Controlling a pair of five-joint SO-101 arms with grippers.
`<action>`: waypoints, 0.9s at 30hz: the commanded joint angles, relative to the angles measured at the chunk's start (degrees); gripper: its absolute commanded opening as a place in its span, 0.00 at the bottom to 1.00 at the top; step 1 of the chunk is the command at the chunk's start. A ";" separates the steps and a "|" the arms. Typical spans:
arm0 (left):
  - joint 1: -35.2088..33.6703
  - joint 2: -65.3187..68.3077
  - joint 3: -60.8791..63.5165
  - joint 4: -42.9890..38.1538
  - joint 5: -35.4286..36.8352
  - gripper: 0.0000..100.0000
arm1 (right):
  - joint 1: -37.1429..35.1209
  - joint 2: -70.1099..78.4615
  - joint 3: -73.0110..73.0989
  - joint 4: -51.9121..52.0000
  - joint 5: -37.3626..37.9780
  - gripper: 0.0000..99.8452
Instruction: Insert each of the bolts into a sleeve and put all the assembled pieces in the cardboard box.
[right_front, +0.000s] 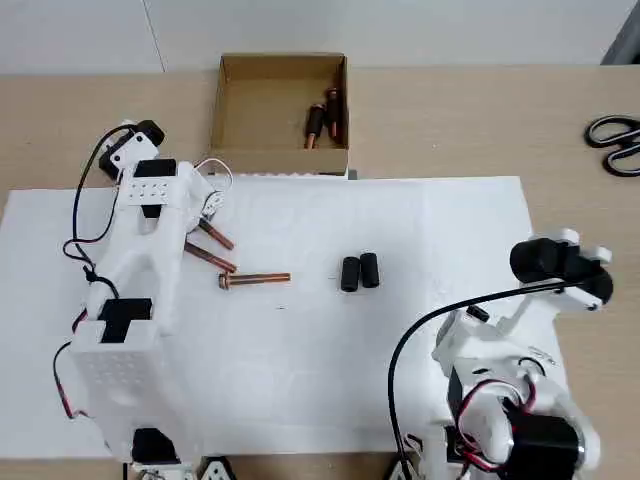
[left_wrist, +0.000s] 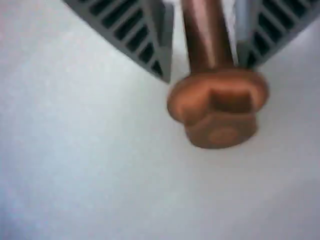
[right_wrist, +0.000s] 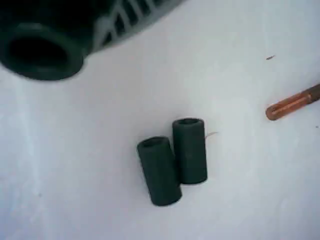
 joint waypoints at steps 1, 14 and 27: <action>-1.05 1.41 -2.24 -2.20 0.09 0.09 | 0.57 0.22 -0.26 -0.92 -0.53 0.00; -3.16 3.60 -7.69 0.35 0.09 0.01 | 0.48 0.22 -0.26 -0.92 -0.53 0.00; 3.96 3.60 -55.43 30.59 -3.69 0.01 | 0.13 0.13 -8.26 -1.01 2.20 0.00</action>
